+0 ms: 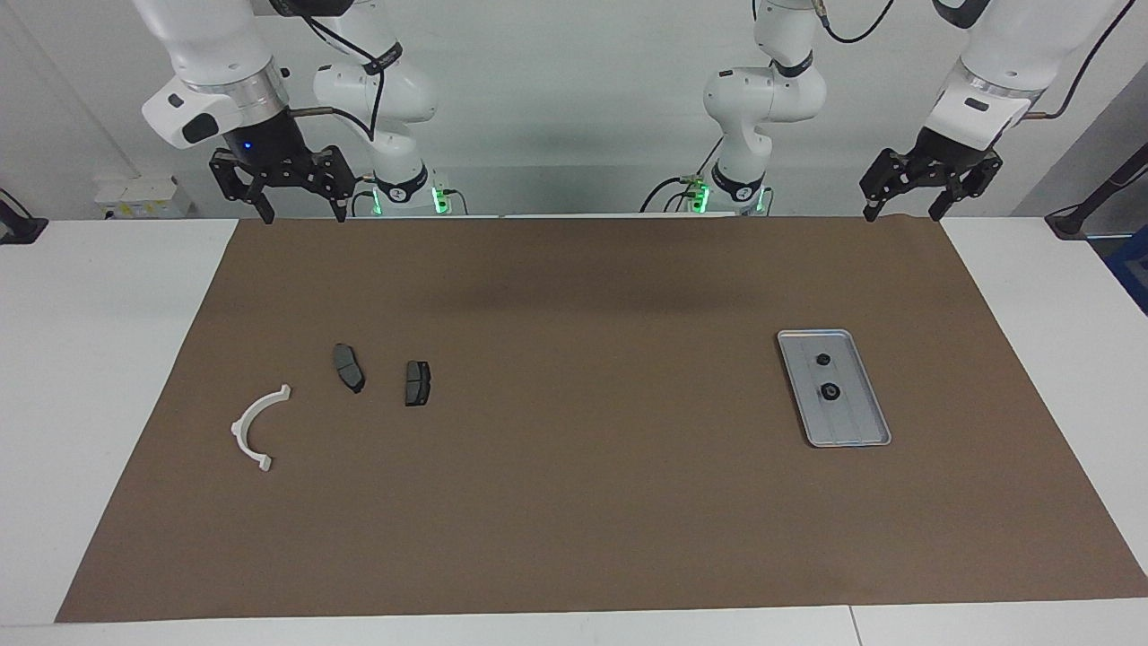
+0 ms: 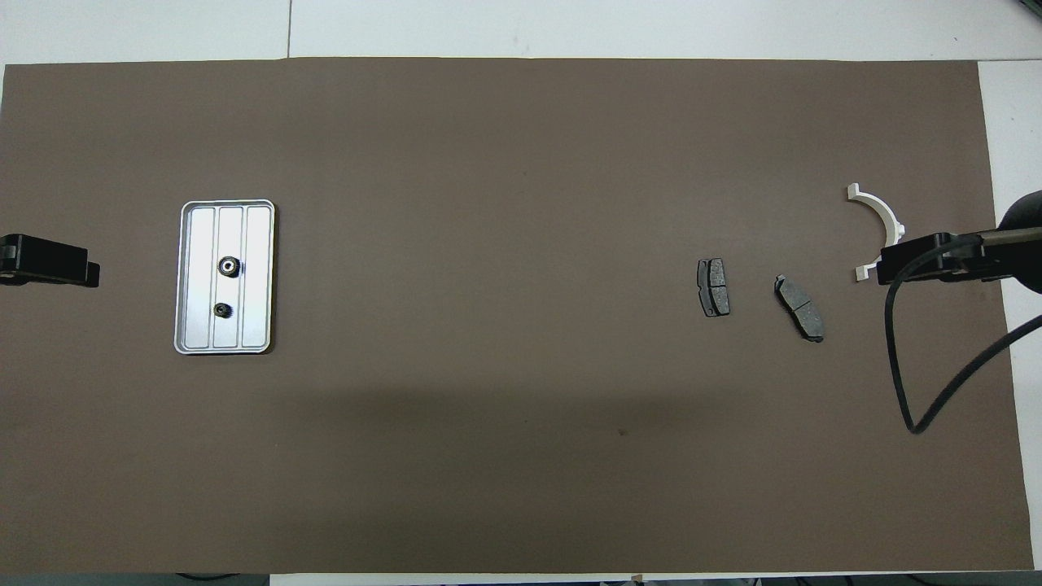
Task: Place bearing gear from tray to pile
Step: 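Reach the left gripper toward the black bearing on the silver tray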
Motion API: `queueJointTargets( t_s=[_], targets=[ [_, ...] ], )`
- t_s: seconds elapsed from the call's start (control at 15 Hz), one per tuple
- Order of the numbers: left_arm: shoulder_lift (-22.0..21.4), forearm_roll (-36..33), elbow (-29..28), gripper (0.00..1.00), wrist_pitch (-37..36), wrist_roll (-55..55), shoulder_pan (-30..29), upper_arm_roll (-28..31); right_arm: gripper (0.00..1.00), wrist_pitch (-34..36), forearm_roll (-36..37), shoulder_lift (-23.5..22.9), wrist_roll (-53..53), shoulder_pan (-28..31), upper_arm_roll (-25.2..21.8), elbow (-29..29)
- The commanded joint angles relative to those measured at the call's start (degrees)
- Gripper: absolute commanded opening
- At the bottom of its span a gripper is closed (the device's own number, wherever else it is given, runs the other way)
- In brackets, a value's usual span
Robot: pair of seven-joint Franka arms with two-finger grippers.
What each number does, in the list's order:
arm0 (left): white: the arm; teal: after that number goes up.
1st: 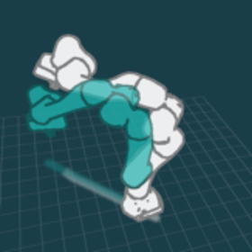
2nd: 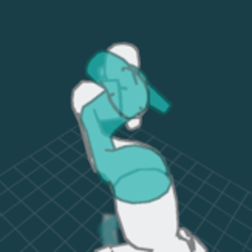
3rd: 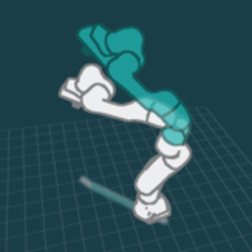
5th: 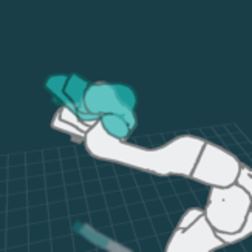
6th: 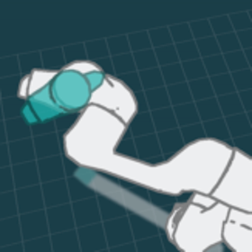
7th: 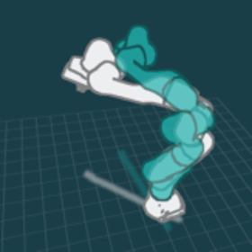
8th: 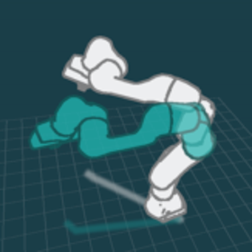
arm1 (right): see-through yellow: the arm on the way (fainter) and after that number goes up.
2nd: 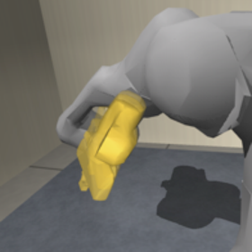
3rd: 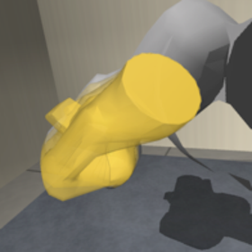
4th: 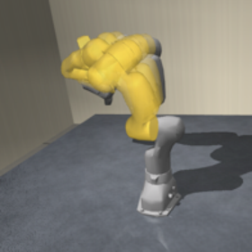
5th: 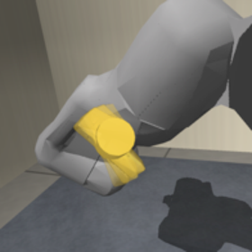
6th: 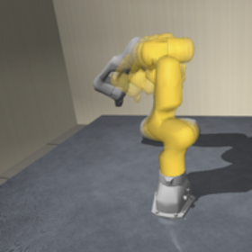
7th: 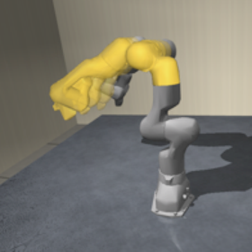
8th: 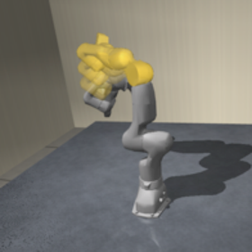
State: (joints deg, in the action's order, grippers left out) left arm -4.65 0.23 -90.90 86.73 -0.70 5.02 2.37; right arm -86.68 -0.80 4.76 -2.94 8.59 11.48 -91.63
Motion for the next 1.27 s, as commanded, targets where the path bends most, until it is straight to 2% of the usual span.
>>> queueJointTargets(
  t_s=[0.0, 0.2, 0.4, 0.47, 0.8, 1.0, 1.2],
  targets=[
    [-1.14, -1.20, -2.07, 1.00, 2.11, -0.44, 0.34, 0.26, 1.00, -0.16, -0.60, 0.95, -0.40, 0.29, -0.14, -0.65],
    [-2.46, -1.20, -4.45, 1.00, 2.38, -0.79, 0.08, 0.35, 1.00, -0.16, -0.60, 0.95, -0.40, 0.20, -0.14, -0.65],
    [-6.06, -1.20, -15.23, 1.00, 12.02, -2.89, -2.20, 0.26, 1.00, -0.16, -0.60, 0.95, -0.49, -0.15, -0.06, -0.65],
    [-5.99, -1.20, -17.97, 1.00, 15.27, -4.73, -2.82, 0.26, 1.00, -0.16, -0.60, 0.95, -0.58, -0.24, -0.06, -0.65],
    [-1.34, -1.20, -27.47, 1.00, 28.91, -7.21, -3.53, 0.26, 1.00, -0.24, -0.60, 0.86, -0.40, 0.28, -0.14, -0.13],
    [3.06, -1.20, -29.33, 1.00, 33.40, -7.03, -3.17, 0.26, 1.00, -0.85, -0.69, 0.86, -0.49, 0.46, -0.32, -0.12],
    [3.51, -1.20, -34.85, 1.00, 39.37, -7.30, -3.53, 0.26, 1.00, -2.88, -0.69, 0.77, -0.40, 0.38, -0.32, -0.12]
  ],
)
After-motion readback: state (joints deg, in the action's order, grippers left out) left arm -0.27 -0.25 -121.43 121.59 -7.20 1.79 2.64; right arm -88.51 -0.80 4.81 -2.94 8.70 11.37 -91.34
